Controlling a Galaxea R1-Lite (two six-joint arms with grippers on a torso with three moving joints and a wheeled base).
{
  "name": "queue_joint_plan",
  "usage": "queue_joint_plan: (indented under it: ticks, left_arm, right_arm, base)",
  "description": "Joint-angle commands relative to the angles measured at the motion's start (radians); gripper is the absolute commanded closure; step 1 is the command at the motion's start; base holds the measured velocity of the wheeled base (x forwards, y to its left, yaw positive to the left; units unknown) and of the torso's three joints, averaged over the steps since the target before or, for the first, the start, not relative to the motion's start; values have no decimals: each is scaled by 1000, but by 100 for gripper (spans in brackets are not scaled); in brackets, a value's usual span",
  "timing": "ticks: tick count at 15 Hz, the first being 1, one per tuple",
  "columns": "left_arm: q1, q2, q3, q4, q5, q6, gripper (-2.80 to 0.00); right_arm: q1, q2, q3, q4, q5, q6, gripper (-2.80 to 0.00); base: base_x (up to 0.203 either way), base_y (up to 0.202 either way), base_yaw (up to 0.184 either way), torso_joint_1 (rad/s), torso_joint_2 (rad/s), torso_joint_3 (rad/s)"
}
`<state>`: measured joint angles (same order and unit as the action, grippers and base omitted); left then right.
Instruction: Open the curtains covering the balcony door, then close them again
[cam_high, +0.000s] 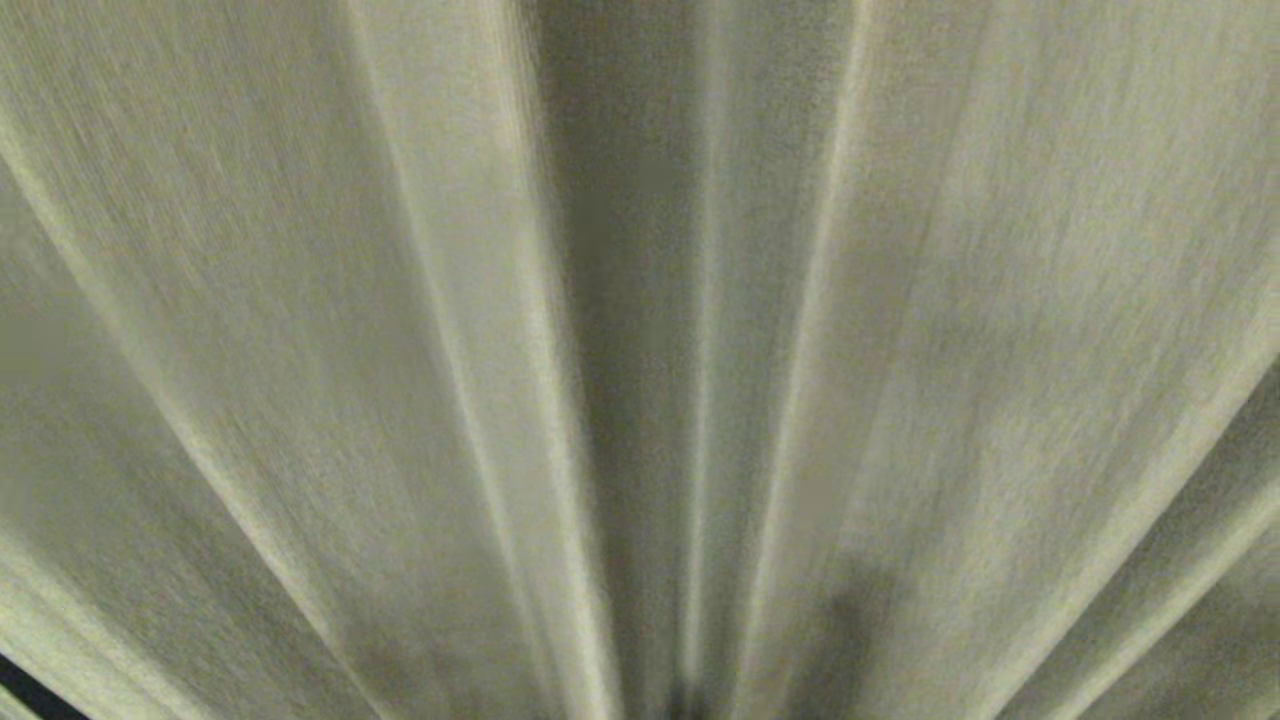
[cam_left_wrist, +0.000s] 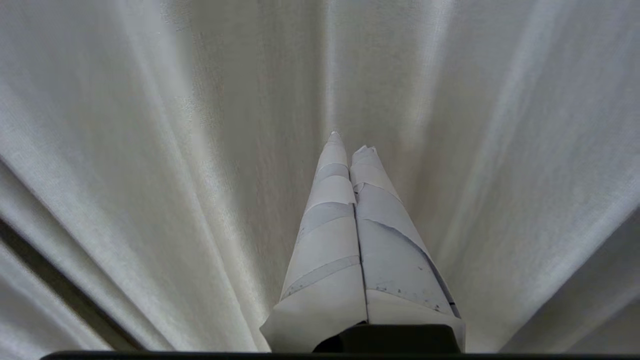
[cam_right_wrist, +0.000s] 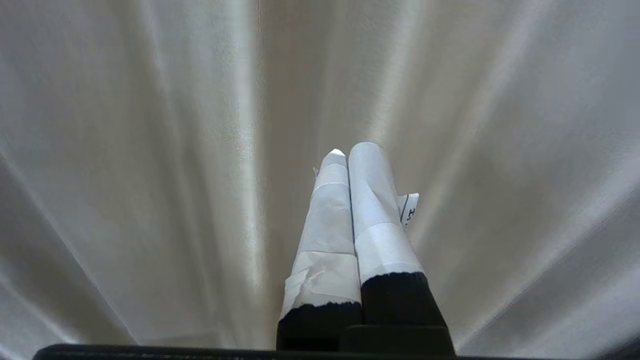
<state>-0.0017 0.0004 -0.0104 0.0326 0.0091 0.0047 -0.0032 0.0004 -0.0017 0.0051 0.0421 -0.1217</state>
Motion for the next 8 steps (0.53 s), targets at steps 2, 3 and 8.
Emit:
queue_joint_plan:
  ticks: [2, 3, 8]
  left_arm:
    - [0, 0, 0, 0, 0, 0, 0]
    - [0, 0, 0, 0, 2, 0, 0]
    - [0, 0, 0, 0, 2, -2, 0]
  right_arm:
    - [0, 1, 0, 1, 1, -1, 0]
    - [0, 1, 0, 1, 1, -1, 0]
    - [0, 1, 0, 1, 1, -1, 0]
  base:
    - [2, 86, -8, -1, 4, 1]
    - [0, 184, -2, 10, -3, 6]
    - [0, 194, -2, 1, 2, 3]
